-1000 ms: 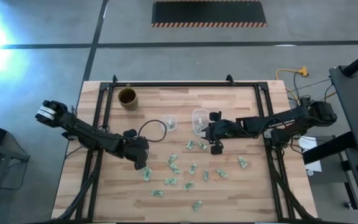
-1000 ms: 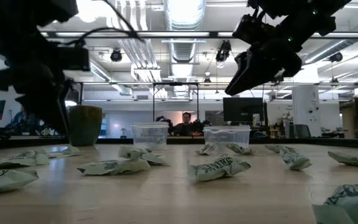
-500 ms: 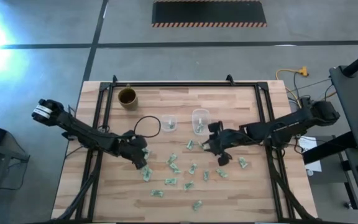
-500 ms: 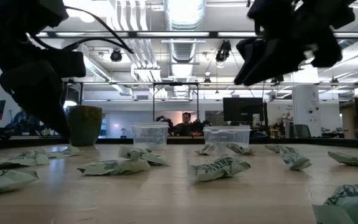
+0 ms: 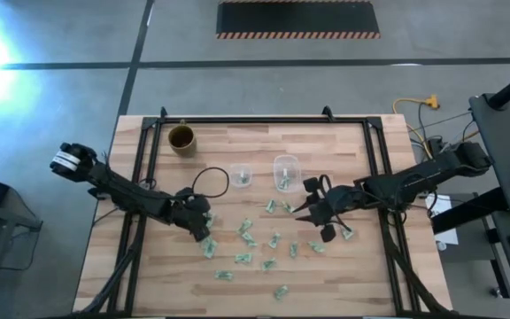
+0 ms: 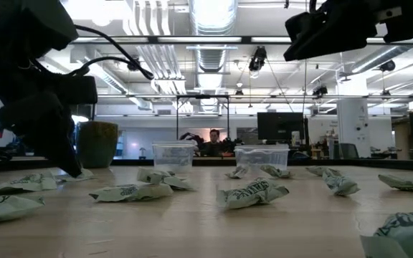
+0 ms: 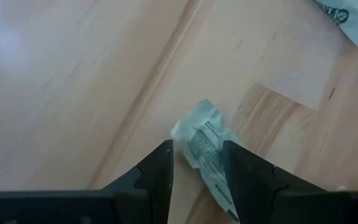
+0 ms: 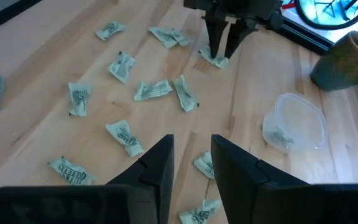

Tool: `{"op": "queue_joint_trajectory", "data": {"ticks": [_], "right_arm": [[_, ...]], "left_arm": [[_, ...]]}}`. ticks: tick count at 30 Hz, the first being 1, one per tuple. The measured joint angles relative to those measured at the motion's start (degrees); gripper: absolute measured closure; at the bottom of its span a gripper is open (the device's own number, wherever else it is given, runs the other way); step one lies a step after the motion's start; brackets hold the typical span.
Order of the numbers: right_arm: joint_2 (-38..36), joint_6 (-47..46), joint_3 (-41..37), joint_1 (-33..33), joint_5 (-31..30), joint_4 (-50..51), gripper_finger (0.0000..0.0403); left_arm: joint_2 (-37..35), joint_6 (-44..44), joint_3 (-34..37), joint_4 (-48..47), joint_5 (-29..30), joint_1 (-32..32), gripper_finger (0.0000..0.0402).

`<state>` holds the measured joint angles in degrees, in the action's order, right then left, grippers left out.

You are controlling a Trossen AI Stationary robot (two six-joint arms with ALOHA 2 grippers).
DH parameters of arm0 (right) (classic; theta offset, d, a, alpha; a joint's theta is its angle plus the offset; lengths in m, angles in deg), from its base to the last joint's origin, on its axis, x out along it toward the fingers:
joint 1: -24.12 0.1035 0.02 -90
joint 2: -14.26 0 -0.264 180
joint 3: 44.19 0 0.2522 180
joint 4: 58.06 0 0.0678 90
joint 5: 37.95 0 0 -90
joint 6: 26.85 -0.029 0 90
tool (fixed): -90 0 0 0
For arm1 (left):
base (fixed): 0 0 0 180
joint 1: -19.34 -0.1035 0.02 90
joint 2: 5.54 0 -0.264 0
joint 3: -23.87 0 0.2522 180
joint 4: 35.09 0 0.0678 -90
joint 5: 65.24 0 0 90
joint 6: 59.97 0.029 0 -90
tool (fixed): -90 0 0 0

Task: Pick and place items into bin
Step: Put the light green stevia packet into the left transparent bin

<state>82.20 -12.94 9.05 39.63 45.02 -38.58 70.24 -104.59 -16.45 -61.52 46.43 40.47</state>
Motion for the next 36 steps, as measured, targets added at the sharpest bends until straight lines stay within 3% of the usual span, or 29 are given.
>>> {"op": "queue_joint_trajectory", "data": {"ticks": [11,21,30,36], "right_arm": [[-0.1,0.0,-0.7,0.0,-0.5,0.0,0.0324],[-0.1,0.2,-0.8,0.0,-0.5,0.0,0.0334],[-0.1,0.2,-0.8,0.0,-0.5,0.0,0.0333],[0.0,0.0,-0.8,0.0,-0.5,0.0,0.034]], "left_arm": [[3.7,2.0,-0.1,4.3,-0.4,0.1,0.0285],[3.5,4.9,-0.1,5.3,0.1,0.0,0.0395],[1.8,11.6,-2.8,5.2,5.5,0.0,0.04],[0.9,21.3,-6.4,5.4,15.4,-0.7,0.0401]]}}
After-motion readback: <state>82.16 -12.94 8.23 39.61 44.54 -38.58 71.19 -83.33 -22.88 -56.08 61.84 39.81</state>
